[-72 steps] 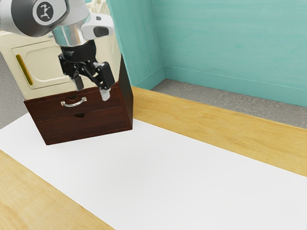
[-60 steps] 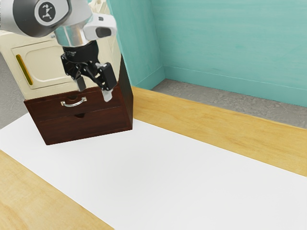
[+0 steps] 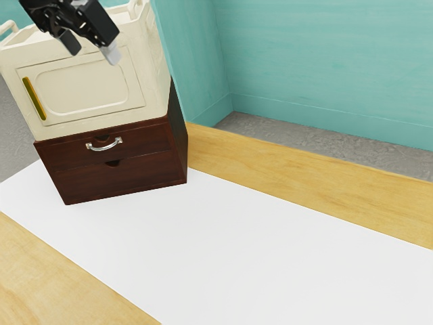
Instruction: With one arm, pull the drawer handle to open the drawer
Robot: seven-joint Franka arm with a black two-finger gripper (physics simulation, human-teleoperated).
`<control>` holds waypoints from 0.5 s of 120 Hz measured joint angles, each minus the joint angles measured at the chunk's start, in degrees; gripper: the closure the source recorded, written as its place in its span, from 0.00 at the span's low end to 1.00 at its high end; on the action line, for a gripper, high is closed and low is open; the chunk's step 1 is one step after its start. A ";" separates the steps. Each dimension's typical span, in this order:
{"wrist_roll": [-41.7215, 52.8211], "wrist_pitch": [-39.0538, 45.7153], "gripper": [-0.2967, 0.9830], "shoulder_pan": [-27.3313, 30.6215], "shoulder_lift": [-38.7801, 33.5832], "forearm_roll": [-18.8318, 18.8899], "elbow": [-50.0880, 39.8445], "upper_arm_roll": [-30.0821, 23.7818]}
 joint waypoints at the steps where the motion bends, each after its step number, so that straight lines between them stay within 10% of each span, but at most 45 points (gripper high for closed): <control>1: 0.00 0.01 0.23 0.09 0.03 0.00 -0.04 0.01; 25: 0.00 1.72 0.23 2.16 0.95 0.21 -4.88 -0.35; 60: -0.88 14.40 0.23 0.16 -27.03 -0.13 -54.21 -4.42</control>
